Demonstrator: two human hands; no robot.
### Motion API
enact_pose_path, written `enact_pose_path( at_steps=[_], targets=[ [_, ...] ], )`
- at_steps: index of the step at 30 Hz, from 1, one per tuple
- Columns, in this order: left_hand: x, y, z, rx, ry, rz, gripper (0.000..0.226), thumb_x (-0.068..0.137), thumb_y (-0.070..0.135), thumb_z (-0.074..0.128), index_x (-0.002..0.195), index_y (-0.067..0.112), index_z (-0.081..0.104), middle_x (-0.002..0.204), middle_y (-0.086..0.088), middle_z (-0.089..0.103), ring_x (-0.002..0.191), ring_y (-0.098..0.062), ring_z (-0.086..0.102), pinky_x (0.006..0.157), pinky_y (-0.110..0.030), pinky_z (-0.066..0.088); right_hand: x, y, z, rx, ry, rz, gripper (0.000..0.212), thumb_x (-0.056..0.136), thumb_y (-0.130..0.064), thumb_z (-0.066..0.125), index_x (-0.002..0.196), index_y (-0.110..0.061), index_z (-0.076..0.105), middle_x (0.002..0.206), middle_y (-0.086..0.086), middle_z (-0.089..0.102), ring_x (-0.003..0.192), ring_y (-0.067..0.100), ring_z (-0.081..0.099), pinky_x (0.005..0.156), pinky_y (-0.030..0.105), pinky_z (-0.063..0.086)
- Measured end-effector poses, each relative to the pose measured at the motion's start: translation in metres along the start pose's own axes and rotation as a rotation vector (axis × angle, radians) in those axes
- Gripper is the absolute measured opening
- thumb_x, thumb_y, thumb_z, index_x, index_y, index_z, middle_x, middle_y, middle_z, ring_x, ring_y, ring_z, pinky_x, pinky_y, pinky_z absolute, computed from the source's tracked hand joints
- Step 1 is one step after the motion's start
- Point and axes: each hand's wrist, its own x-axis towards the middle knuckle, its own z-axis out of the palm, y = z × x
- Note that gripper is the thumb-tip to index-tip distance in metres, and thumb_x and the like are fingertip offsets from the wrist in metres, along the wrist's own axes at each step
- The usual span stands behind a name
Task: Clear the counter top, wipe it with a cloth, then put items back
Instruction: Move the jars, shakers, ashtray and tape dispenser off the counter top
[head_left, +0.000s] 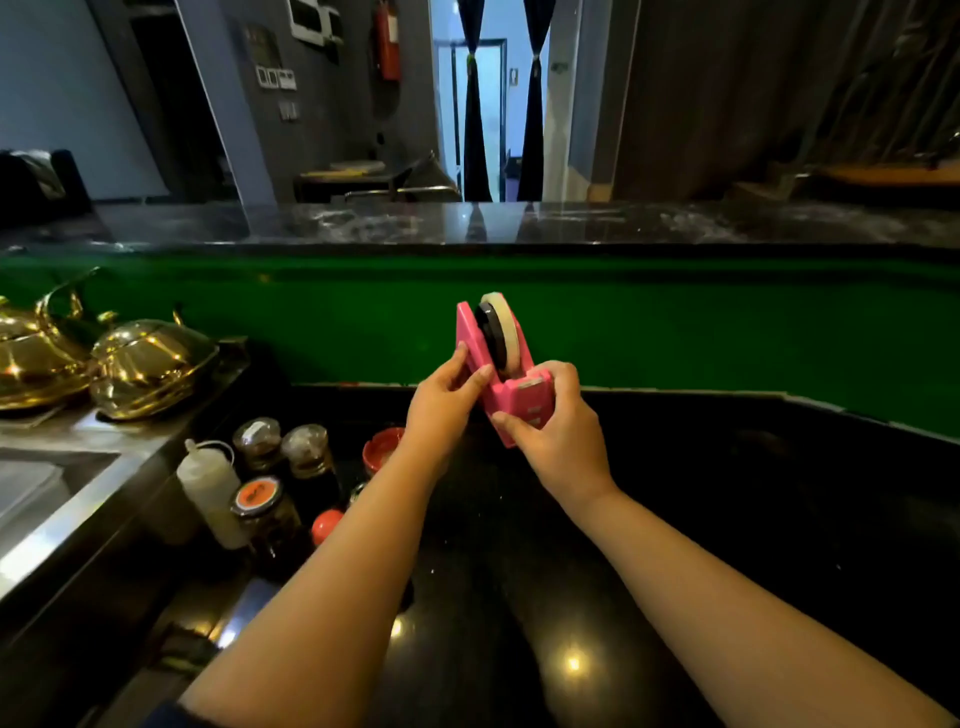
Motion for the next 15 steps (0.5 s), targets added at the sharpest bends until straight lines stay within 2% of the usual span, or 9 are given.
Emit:
enact_pose_path(
  at_steps=[2, 5, 6, 8, 10, 15],
  targets=[
    [-0.018, -0.020, -0.001, 0.011, 0.021, -0.036, 0.061, 0.087, 0.032, 0.066, 0.143, 0.025, 0.044, 0.131, 0.001, 0.061, 0.115, -0.012, 0.060, 0.101, -0.036, 0.048, -0.021, 0.012, 0.010, 0.004, -0.035, 0.064, 0.051, 0.072, -0.026, 0.083, 0.104, -0.028, 0.043, 0.095, -0.012, 0.060, 0.082, 0.001, 0.060, 0.064, 0.004, 0.043],
    [-0.036, -0.055, 0.000, 0.054, 0.048, -0.105, 0.054, 0.092, 0.021, 0.061, 0.143, 0.021, 0.043, 0.130, 0.003, 0.059, 0.114, -0.011, 0.060, 0.092, -0.019, 0.049, -0.047, 0.033, 0.028, 0.011, -0.101, 0.151, 0.051, 0.072, -0.024, 0.083, 0.103, -0.029, 0.043, 0.092, -0.015, 0.060, 0.080, -0.003, 0.059, 0.064, 0.005, 0.044],
    [-0.038, -0.068, 0.001, 0.065, 0.062, -0.138, 0.053, 0.092, 0.016, 0.059, 0.143, 0.022, 0.044, 0.129, 0.002, 0.061, 0.113, -0.014, 0.061, 0.092, -0.021, 0.050, -0.054, 0.042, 0.034, 0.016, -0.123, 0.174, 0.051, 0.072, -0.024, 0.083, 0.103, -0.029, 0.044, 0.093, -0.015, 0.060, 0.081, -0.001, 0.060, 0.064, 0.007, 0.045],
    [-0.040, -0.094, 0.001, 0.055, 0.076, -0.231, 0.055, 0.089, 0.003, 0.051, 0.140, 0.022, 0.048, 0.125, -0.006, 0.064, 0.110, -0.021, 0.063, 0.096, -0.037, 0.050, -0.065, 0.060, 0.048, 0.014, -0.163, 0.221, 0.051, 0.071, -0.023, 0.084, 0.103, -0.029, 0.044, 0.094, -0.014, 0.060, 0.083, 0.002, 0.060, 0.065, 0.007, 0.044],
    [-0.041, -0.120, 0.002, -0.009, 0.086, -0.326, 0.060, 0.085, -0.004, 0.045, 0.141, 0.018, 0.047, 0.122, -0.008, 0.066, 0.108, -0.023, 0.064, 0.099, -0.043, 0.049, -0.071, 0.077, 0.062, 0.008, -0.200, 0.269, 0.051, 0.071, -0.022, 0.084, 0.103, -0.029, 0.045, 0.096, -0.012, 0.060, 0.085, 0.004, 0.060, 0.064, 0.005, 0.042],
    [-0.040, -0.167, 0.001, -0.102, 0.163, -0.426, 0.058, 0.086, -0.005, 0.043, 0.139, 0.017, 0.049, 0.116, -0.006, 0.069, 0.103, -0.023, 0.067, 0.096, -0.047, 0.051, -0.081, 0.111, 0.096, 0.002, -0.276, 0.343, 0.051, 0.071, -0.021, 0.083, 0.104, -0.031, 0.045, 0.103, -0.013, 0.059, 0.091, 0.006, 0.059, 0.068, 0.006, 0.041]
  ],
)
